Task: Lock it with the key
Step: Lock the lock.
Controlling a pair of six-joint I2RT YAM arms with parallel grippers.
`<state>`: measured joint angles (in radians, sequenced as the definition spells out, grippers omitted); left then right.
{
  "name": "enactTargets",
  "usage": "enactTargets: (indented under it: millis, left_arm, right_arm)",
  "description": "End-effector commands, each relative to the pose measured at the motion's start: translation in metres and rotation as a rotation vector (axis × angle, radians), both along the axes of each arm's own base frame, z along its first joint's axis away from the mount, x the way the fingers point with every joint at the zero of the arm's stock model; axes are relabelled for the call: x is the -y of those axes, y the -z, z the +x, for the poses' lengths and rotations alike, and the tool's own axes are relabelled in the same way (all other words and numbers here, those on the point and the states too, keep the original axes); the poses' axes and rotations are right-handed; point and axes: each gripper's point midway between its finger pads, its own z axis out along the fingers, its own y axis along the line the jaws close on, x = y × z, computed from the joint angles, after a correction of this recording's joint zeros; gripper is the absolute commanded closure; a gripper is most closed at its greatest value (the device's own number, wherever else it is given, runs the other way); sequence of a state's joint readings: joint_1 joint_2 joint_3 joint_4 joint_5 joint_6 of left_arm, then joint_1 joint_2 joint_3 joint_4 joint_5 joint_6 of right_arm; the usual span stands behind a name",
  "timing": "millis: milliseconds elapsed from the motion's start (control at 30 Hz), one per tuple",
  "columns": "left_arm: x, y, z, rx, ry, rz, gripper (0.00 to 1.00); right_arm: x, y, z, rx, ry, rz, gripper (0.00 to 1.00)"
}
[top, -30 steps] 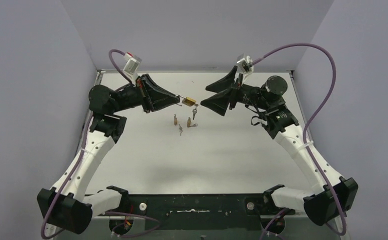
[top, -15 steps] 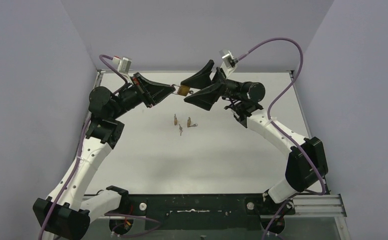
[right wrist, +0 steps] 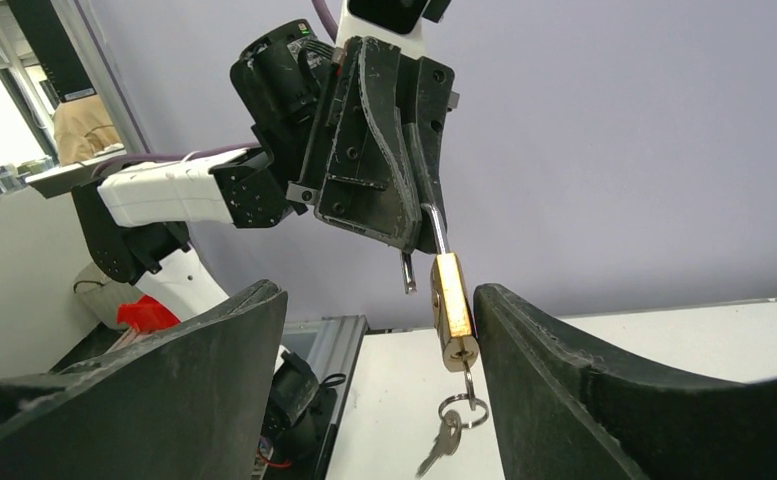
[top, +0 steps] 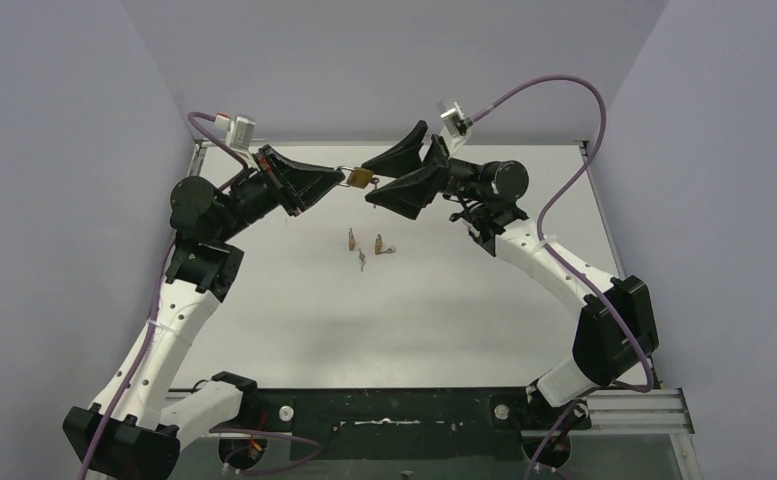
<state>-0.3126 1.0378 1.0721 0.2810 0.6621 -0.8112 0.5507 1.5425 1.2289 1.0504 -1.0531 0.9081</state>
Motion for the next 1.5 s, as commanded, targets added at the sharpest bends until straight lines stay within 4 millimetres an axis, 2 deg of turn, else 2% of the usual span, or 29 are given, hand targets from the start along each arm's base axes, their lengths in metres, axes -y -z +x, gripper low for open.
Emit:
enactTargets:
  millis: [0,100,400,633,667,733,833,867,933,1000,1067,1233,1367,1467]
  left_arm:
    - [-0.006,-0.039,-0.009,0.116,-0.001,-0.056,1.0]
    - [-0.006,-0.041,-0.011,0.123,0.007,-0.06,1.0]
    - [-0.007,-0.042,-0.011,0.126,0.011,-0.058,1.0]
    - [-0.009,-0.04,-0.01,0.125,0.004,-0.053,1.0]
    - [-0.009,-0.04,-0.01,0.125,0.002,-0.053,1.0]
    - [-0.01,-0.04,-0.01,0.131,0.001,-0.053,1.0]
    - [-0.01,-0.044,-0.014,0.142,0.014,-0.047,1.0]
    - [-0.009,-0.043,-0.015,0.131,0.032,-0.033,0.98]
    - [-0.006,-0.047,-0.023,0.139,0.09,-0.013,0.7]
    - [-0.006,-0.05,-0.033,0.157,0.139,-0.012,0.39]
    - [-0.008,-0.052,-0.041,0.164,0.177,-0.014,0.13]
    - [-0.012,-0.062,-0.064,0.149,0.32,-0.023,0.11]
    - [-0.01,-0.064,-0.068,0.044,0.465,-0.066,0.11]
    - [-0.011,-0.079,-0.081,0.065,0.581,-0.128,0.2]
  right_arm:
    - [0.005,-0.026,-0.01,0.097,0.036,0.045,0.31]
    - [0.001,-0.023,-0.01,0.088,0.031,0.037,0.32]
    - [-0.002,-0.022,-0.008,0.064,0.024,0.035,0.5]
    - [-0.005,-0.022,-0.005,0.038,0.015,0.035,0.73]
    - [-0.006,-0.022,-0.004,0.032,0.013,0.034,0.8]
    - [-0.008,-0.021,0.0,0.002,0.015,0.012,1.0]
    - [-0.007,-0.02,0.003,-0.037,0.016,-0.028,1.0]
    - [-0.005,-0.021,0.002,-0.042,0.01,-0.039,1.0]
    - [-0.001,-0.021,-0.002,-0.062,-0.011,-0.074,1.0]
    - [0.007,-0.023,-0.009,-0.082,-0.062,-0.116,1.0]
    - [0.016,-0.028,-0.015,-0.128,-0.126,-0.154,1.0]
    - [0.039,-0.043,-0.036,-0.162,-0.284,-0.161,1.0]
    - [0.049,-0.05,-0.055,-0.165,-0.388,-0.18,1.0]
    - [0.047,-0.051,-0.06,-0.169,-0.406,-0.185,1.0]
